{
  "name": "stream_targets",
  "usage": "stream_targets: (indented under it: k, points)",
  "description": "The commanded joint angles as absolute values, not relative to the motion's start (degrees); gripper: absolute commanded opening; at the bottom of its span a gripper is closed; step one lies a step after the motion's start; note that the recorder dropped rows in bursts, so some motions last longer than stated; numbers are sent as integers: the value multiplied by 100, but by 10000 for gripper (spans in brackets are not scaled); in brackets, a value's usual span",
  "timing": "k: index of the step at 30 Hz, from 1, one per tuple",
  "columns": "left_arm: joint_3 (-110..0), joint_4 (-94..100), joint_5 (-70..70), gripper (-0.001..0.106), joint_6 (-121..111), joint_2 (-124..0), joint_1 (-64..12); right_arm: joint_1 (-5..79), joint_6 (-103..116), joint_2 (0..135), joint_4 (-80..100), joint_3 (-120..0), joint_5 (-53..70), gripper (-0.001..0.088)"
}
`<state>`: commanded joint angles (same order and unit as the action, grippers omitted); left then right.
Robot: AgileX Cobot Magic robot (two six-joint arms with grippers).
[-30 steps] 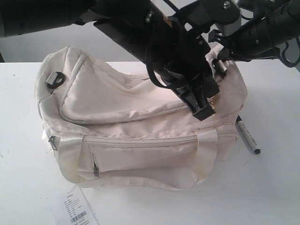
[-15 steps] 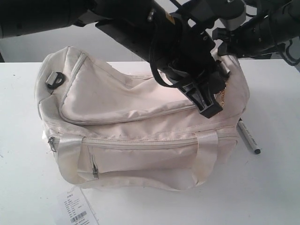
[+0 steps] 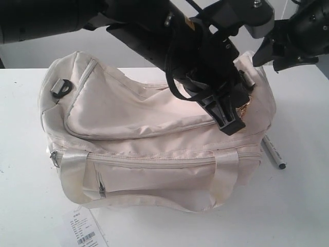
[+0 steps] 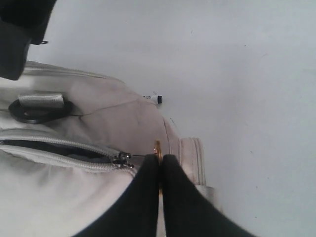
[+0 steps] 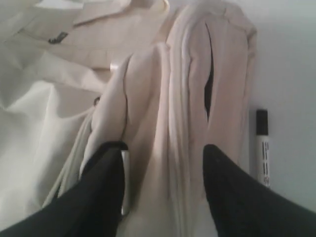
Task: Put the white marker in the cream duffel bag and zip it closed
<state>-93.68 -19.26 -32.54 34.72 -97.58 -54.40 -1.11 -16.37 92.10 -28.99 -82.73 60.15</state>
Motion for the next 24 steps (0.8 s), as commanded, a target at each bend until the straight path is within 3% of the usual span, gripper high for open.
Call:
stream_targets:
  k: [6,14,24]
  points:
    - [-9368,-1925,-3218,0,3472,-9758,-5440,-71,-1662,8916,-3375,-8262,6161,491]
    - [-9368,-1925,-3159,0,3443,-9726,-5440,119,-1279,9325,-3406,-8249,6033,624]
    - [-9368,-1925,-3120,0,3443,-9726,-5440,492,-1129,9662,-3029,-8249,5534,626]
